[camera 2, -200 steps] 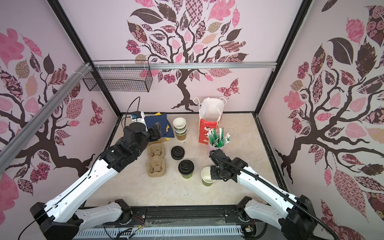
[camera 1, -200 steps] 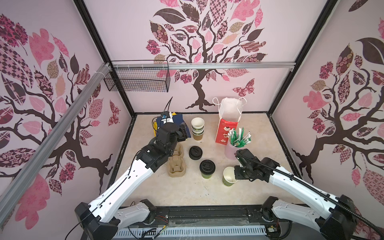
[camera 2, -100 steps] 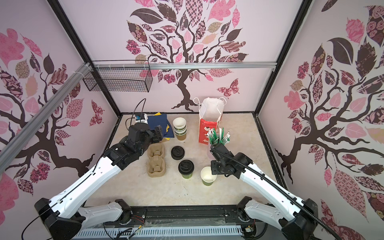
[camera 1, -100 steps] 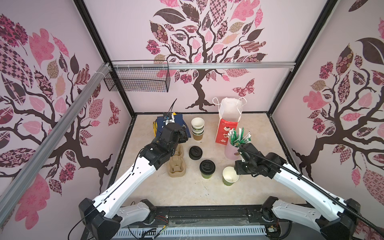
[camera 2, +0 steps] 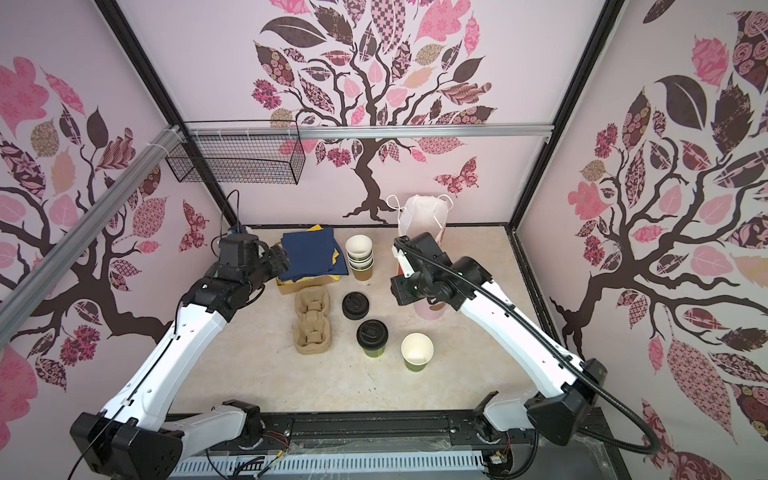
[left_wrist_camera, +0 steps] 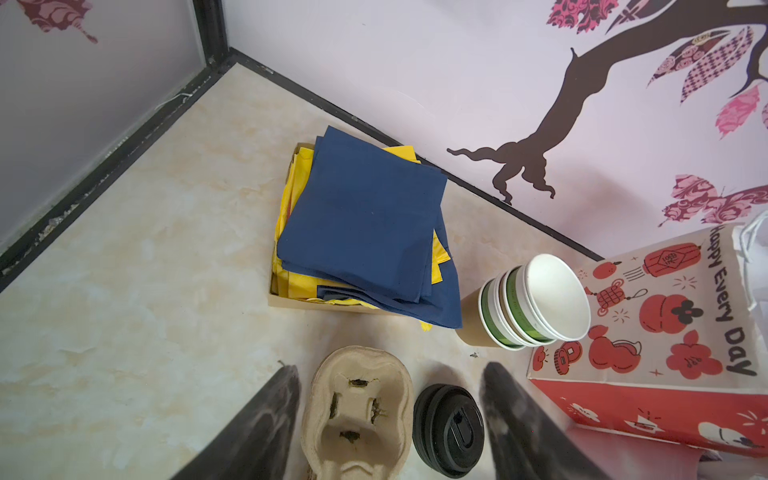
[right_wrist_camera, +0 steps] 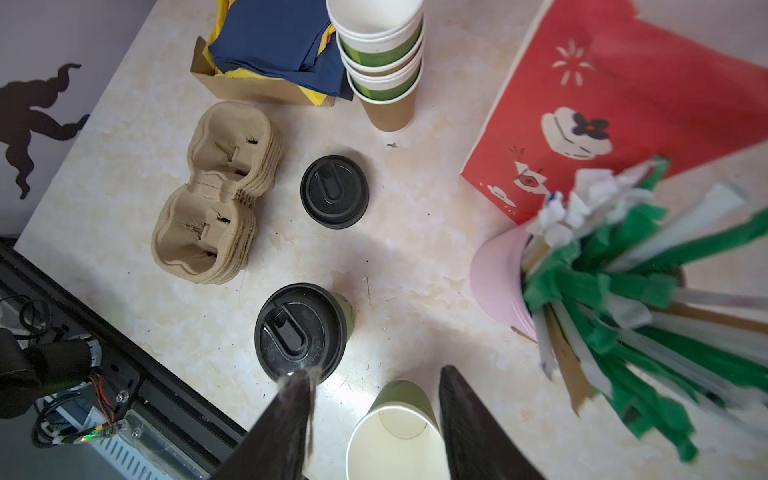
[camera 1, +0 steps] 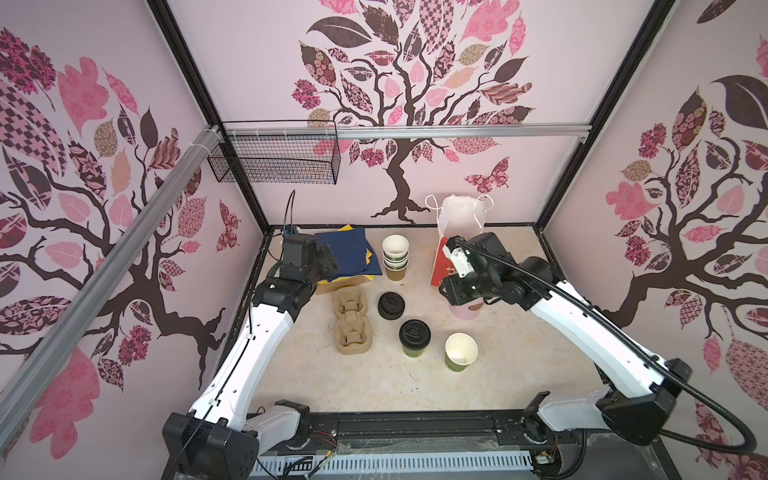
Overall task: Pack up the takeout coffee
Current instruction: 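Move the right gripper over the black lid beside the pulp carrier, then lower the right gripper and grip the black lid by its rim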
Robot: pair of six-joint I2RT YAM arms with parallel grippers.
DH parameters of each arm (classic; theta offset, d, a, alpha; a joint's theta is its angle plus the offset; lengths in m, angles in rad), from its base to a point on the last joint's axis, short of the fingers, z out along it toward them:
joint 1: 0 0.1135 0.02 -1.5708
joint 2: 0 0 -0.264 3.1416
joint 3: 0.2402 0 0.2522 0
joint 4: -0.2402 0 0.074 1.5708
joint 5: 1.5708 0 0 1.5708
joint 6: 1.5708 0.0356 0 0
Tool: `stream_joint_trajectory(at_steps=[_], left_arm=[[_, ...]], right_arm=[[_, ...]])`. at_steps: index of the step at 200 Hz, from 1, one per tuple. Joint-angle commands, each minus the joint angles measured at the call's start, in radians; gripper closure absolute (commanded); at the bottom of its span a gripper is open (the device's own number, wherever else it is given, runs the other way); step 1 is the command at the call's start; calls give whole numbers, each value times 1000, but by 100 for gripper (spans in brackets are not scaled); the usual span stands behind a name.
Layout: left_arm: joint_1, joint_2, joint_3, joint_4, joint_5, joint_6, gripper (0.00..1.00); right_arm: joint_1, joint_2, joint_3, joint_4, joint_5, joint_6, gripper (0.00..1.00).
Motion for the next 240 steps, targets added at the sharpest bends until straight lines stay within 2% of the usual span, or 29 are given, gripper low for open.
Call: stream_joint_trajectory(at_steps=[1, 33, 76, 116, 184, 240], left_arm=[[14, -59, -61, -15, 33, -39, 28], [14, -110, -115, -11, 10, -54, 28], [16, -144, -145, -7, -9, -66, 27], [17, -141, -153, -11, -18, -61, 27], [20, -118, -136, -8, -23, -39, 27], [20, -106, -123, -13, -24, -22, 27]], right_arm=[[28, 107, 43, 72, -67, -79, 44], [93, 266, 81, 155, -81, -143, 35], [99, 482, 168, 178, -75, -219, 31], [98, 626, 234, 212, -64, -173, 24], [98, 717, 231, 284, -31, -87, 11], [98, 751, 231, 306, -11, -47, 13]])
